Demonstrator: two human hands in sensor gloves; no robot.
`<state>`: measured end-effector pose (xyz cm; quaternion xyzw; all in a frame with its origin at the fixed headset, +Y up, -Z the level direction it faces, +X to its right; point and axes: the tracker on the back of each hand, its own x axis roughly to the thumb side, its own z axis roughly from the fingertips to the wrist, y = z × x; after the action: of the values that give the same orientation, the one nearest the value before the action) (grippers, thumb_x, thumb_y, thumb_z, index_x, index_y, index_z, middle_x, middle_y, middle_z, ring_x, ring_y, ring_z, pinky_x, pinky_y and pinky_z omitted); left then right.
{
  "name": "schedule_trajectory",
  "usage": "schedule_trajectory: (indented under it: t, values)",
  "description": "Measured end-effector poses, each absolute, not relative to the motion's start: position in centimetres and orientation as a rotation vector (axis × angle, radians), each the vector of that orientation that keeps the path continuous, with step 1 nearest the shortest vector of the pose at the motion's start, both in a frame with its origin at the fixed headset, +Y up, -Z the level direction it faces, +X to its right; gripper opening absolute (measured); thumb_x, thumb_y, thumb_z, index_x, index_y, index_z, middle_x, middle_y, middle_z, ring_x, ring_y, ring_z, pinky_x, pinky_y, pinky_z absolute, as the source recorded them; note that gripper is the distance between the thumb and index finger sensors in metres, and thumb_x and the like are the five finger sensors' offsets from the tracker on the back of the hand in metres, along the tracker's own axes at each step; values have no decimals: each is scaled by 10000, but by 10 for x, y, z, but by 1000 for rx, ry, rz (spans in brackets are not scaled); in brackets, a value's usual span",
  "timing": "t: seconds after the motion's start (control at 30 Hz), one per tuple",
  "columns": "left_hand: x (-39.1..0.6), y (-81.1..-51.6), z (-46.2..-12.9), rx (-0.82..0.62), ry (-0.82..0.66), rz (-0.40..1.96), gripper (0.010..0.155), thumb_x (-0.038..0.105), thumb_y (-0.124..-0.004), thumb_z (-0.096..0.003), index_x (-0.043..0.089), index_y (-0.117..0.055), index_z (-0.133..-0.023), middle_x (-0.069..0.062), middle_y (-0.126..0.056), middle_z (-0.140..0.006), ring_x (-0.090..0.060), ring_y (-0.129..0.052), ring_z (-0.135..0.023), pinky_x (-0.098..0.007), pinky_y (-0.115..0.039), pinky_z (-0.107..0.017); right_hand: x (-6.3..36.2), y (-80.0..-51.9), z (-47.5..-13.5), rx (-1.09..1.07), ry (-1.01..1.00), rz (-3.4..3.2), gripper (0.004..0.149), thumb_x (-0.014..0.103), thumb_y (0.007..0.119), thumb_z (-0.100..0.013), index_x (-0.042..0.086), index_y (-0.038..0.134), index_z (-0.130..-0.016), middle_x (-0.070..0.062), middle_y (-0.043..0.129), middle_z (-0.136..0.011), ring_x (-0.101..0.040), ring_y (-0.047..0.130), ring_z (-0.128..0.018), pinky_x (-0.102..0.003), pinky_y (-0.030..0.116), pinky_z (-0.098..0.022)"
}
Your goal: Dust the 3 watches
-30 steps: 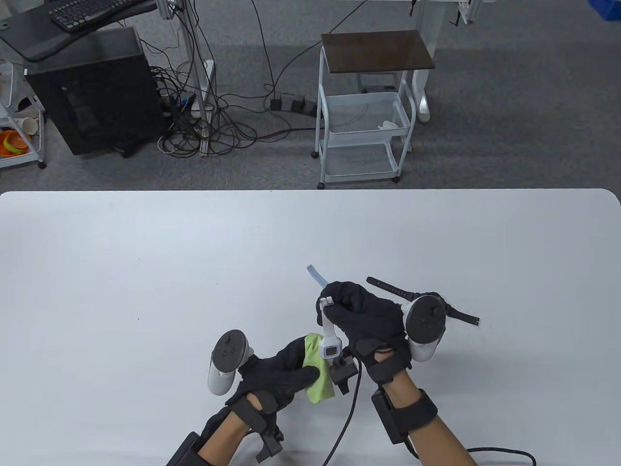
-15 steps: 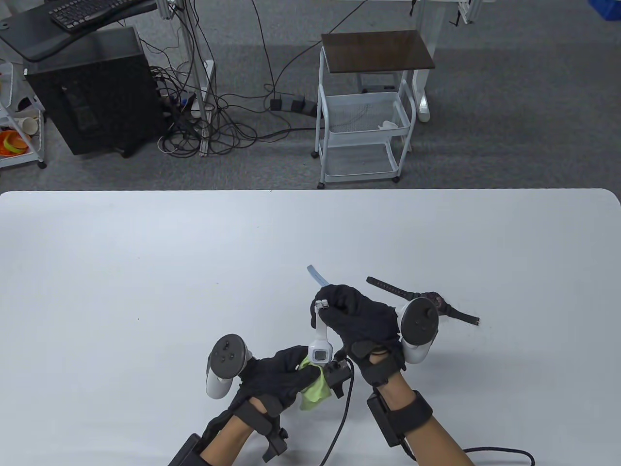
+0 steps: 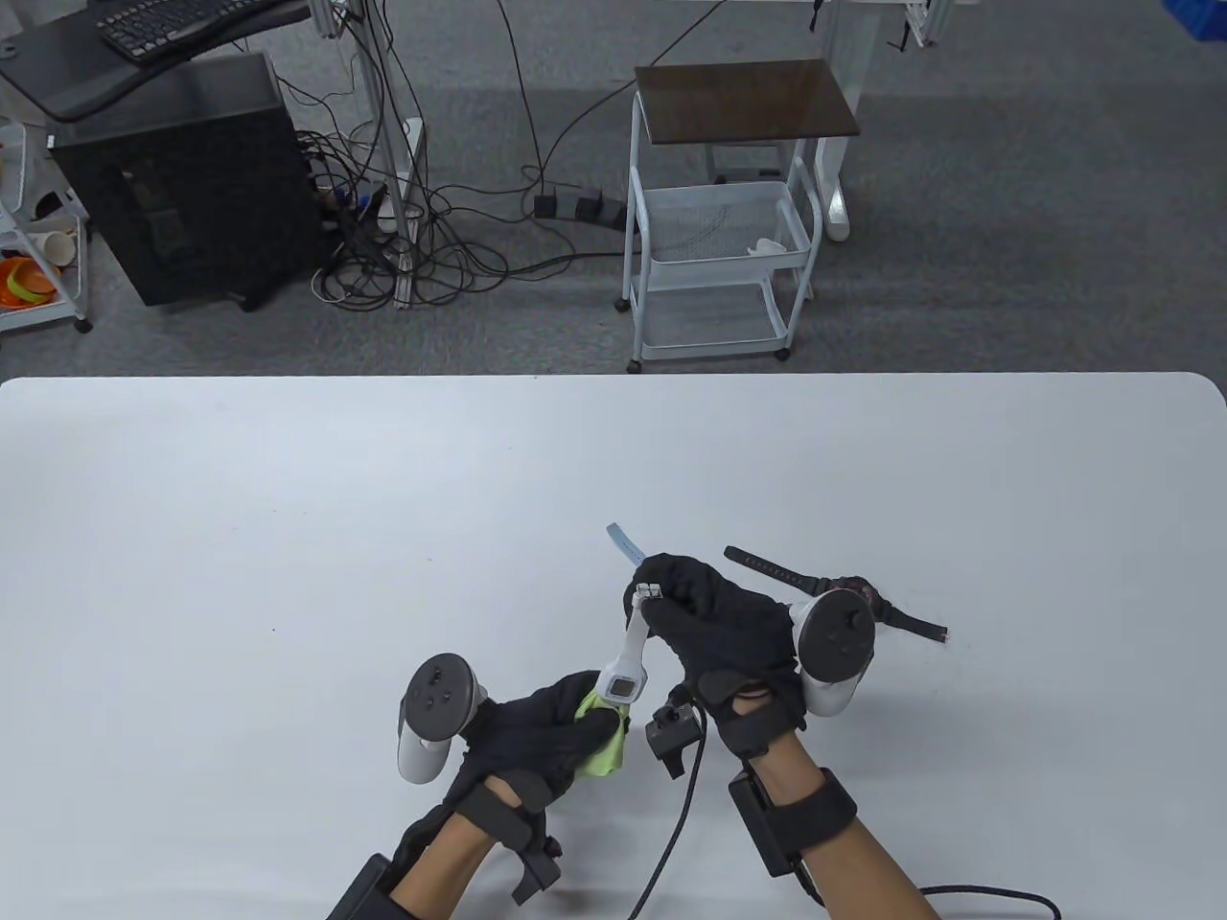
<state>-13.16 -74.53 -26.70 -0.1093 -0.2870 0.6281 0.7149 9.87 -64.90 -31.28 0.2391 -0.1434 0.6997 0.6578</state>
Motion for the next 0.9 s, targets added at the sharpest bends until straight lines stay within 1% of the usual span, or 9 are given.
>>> schedule_trajectory:
  t: [0.13,0.2,0.3,0.43,0.5,0.67,0.73,0.8,0.9]
  values:
    - [-140,-745,-268,-189,-572,1289,484,534,-709,-533,187,-782,-862,64,-957,-614,-147,-1033,-462,-563,-690,-650,101,-648,-314,564,-327,1615,427,337,872,-316,174,881,-711,-101,1055,-557,-239,1068,-330,-627,680,-498]
    - [-143,-746,-270,-183,-559,1283,482,546,-710,-530,184,-805,-834,70,-977,-586,-146,-1054,-444,-557,-704,-644,103,-647,-315,570,-345,1637,424,338,876,-312,177,884,-703,-97,1061,-553,-237,1074,-324,-627,682,-498]
    - [-144,-746,-270,-172,-538,1266,469,515,-724,-537,190,-777,-871,63,-977,-687,-171,-1073,-573,-547,-699,-660,103,-647,-315,573,-351,1626,421,337,879,-310,177,886,-700,-97,1063,-550,-236,1074,-322,-629,680,-498]
    - [-144,-747,-271,-191,-535,1249,468,453,-753,-542,225,-690,-945,65,-906,-809,-176,-1017,-704,-545,-673,-681,106,-646,-316,566,-364,1621,419,335,881,-311,176,888,-699,-98,1062,-550,-240,1071,-322,-630,678,-499]
    - [-145,-747,-271,-194,-533,1260,466,457,-753,-539,226,-695,-940,60,-908,-784,-172,-1011,-667,-549,-666,-681,108,-646,-316,564,-371,1620,419,338,879,-311,179,888,-699,-98,1062,-550,-236,1072,-323,-630,679,-499]
    - [-148,-751,-273,-205,-509,1270,467,546,-744,-529,194,-810,-828,73,-988,-576,-135,-1063,-436,-516,-741,-623,110,-643,-315,567,-381,1610,419,339,880,-312,181,889,-699,-96,1062,-551,-237,1071,-324,-631,677,-502]
    - [-148,-751,-273,-195,-504,1286,470,555,-745,-525,189,-833,-805,74,-1005,-547,-134,-1078,-409,-505,-762,-605,110,-643,-315,573,-378,1609,418,341,880,-312,182,889,-699,-95,1063,-550,-235,1072,-323,-631,677,-501]
    - [-149,-748,-272,-168,-509,1271,464,543,-745,-530,189,-824,-820,73,-1007,-588,-141,-1091,-459,-498,-763,-611,110,-642,-315,572,-383,1602,418,341,881,-311,181,890,-697,-96,1064,-548,-237,1071,-322,-632,677,-500]
    - [-148,-746,-272,-164,-524,1212,456,501,-756,-536,215,-765,-890,70,-970,-718,-159,-1071,-605,-494,-744,-638,111,-640,-314,576,-392,1596,416,339,881,-313,180,892,-697,-97,1064,-548,-238,1071,-321,-633,675,-501]
